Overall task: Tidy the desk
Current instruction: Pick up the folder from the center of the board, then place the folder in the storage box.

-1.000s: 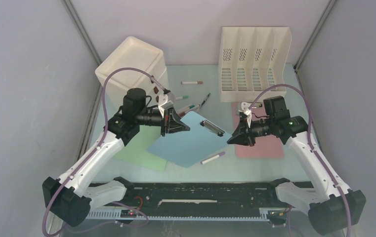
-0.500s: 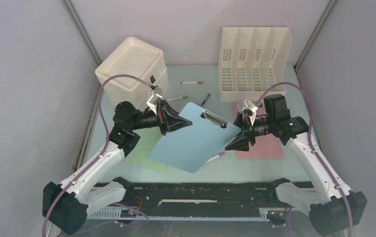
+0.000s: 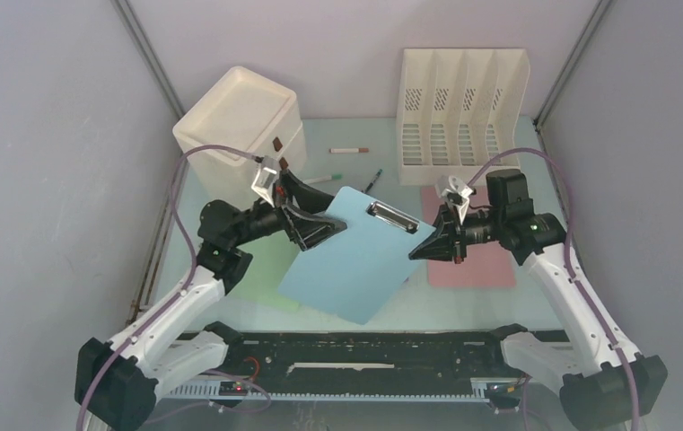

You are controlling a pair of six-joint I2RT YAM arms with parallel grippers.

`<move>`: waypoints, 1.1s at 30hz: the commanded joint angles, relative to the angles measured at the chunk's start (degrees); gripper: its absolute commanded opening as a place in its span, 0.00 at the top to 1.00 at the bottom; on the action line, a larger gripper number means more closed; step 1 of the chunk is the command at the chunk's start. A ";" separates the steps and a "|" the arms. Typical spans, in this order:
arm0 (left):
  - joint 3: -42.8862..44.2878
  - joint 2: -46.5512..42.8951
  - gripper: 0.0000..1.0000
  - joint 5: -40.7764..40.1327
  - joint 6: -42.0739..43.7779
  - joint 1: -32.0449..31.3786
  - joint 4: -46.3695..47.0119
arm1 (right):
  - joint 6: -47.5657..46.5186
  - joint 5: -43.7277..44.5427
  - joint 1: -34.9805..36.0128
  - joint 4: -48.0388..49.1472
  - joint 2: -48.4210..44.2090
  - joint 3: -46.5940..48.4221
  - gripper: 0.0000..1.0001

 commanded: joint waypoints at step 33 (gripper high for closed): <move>10.67 -17.85 0.00 -30.17 33.10 8.39 -50.30 | 19.85 64.04 -15.76 1.97 20.81 47.77 1.00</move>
